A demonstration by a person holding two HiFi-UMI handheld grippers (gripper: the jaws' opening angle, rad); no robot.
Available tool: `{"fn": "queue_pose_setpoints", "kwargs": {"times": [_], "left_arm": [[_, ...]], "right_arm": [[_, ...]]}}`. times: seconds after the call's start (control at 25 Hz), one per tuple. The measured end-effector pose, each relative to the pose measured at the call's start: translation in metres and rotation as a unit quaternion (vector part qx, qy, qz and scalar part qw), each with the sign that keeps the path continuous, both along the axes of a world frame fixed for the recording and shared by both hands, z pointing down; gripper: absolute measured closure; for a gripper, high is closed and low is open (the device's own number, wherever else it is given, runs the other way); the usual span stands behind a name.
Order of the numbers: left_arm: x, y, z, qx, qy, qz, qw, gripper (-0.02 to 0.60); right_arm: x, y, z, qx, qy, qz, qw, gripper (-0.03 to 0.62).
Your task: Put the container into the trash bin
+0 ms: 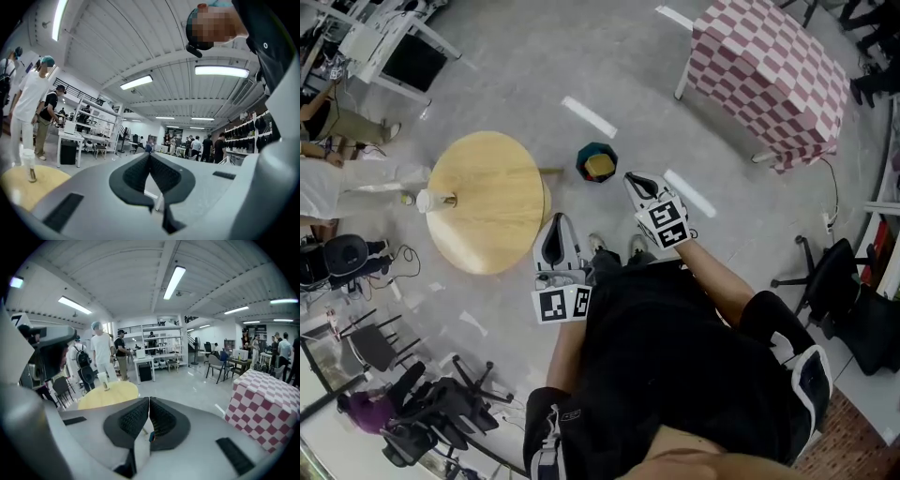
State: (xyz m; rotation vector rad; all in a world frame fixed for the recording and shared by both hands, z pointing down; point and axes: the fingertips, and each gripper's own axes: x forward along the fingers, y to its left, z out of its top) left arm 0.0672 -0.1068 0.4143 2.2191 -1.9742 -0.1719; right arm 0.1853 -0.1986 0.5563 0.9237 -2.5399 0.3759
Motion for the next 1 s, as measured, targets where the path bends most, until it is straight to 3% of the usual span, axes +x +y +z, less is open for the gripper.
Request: {"fn": "queue_pose_setpoints", "kwargs": {"times": [0.44, 1.0], "left_arm": [[-0.008, 0.035, -0.002, 0.011, -0.001, -0.002, 0.9999, 0.572], [-0.044, 0.035, 0.002, 0.022, 0.011, 0.011, 0.9996, 0.572]], "right_arm": [[-0.004, 0.058, -0.082, 0.065, -0.075, 0.016, 0.995, 0.564], [-0.038, 0.078, -0.096, 0.086, -0.082, 0.023, 0.993, 0.566]]}}
